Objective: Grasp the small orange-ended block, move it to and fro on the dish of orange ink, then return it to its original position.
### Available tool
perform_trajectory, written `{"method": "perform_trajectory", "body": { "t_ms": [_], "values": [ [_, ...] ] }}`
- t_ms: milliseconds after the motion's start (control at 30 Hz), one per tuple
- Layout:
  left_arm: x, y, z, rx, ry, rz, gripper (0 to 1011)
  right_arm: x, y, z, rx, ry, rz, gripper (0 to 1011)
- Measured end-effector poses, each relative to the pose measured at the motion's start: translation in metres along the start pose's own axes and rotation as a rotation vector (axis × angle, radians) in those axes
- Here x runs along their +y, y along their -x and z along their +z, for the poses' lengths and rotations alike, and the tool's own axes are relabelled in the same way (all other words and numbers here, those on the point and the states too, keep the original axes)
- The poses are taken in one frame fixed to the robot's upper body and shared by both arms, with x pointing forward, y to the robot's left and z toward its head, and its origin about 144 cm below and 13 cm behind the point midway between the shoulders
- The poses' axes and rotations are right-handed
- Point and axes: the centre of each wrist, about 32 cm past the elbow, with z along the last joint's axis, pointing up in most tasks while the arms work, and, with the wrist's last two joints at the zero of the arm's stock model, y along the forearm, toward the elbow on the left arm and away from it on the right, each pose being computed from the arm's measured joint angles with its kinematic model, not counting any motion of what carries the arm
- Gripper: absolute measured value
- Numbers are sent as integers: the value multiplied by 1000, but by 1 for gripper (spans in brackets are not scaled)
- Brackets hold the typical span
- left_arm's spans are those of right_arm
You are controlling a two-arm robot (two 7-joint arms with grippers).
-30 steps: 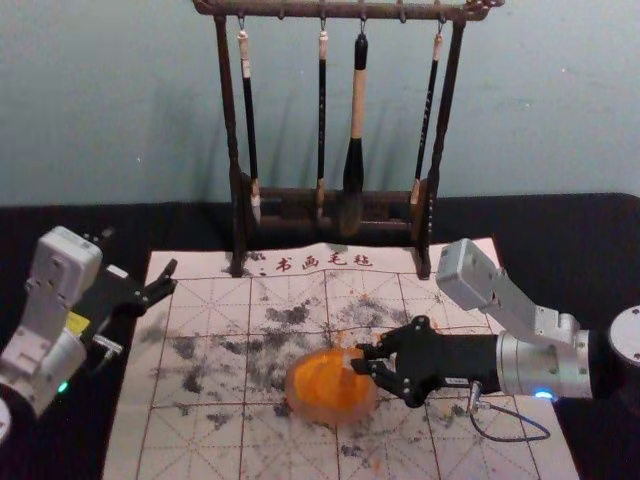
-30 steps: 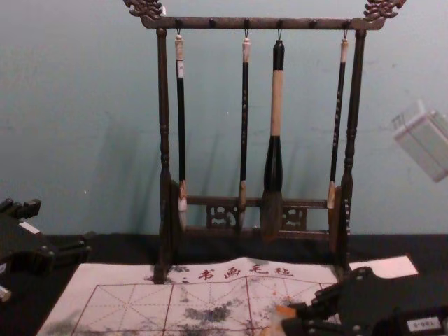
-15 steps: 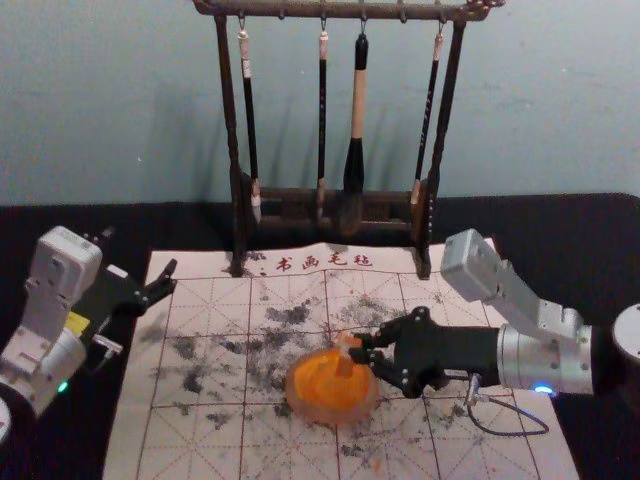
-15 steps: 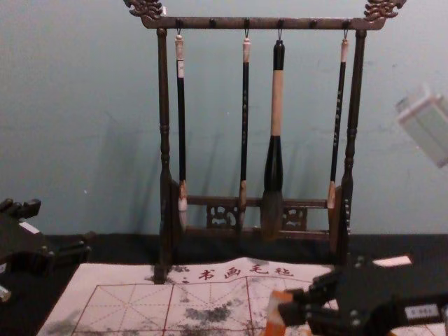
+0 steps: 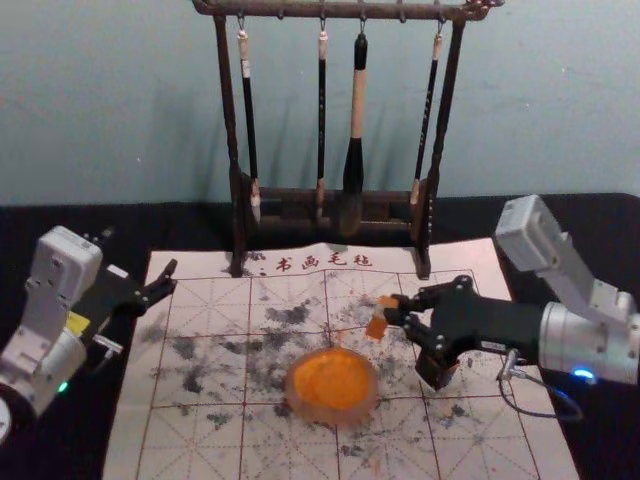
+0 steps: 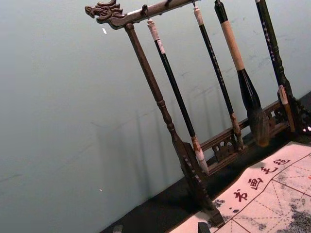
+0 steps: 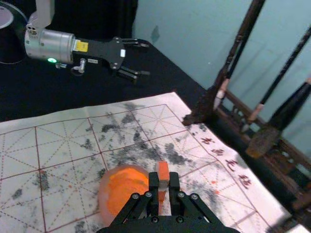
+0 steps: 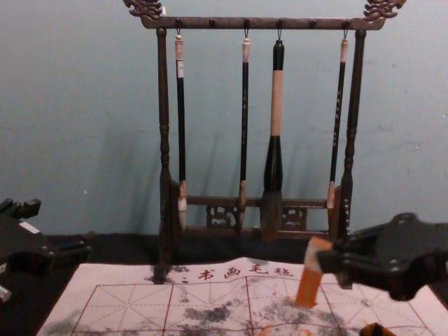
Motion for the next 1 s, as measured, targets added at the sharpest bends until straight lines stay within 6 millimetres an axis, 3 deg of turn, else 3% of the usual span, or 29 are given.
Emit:
{"method": "perform_trajectory", "body": {
  "t_ms": [467, 1000],
  "values": [
    [0, 0, 0, 0, 0, 0, 1001, -32, 6, -3, -14, 33, -66, 93],
    [0, 0, 0, 0, 0, 0, 1001, -47, 10, -18, 34, 61, -111, 93]
  ]
}}
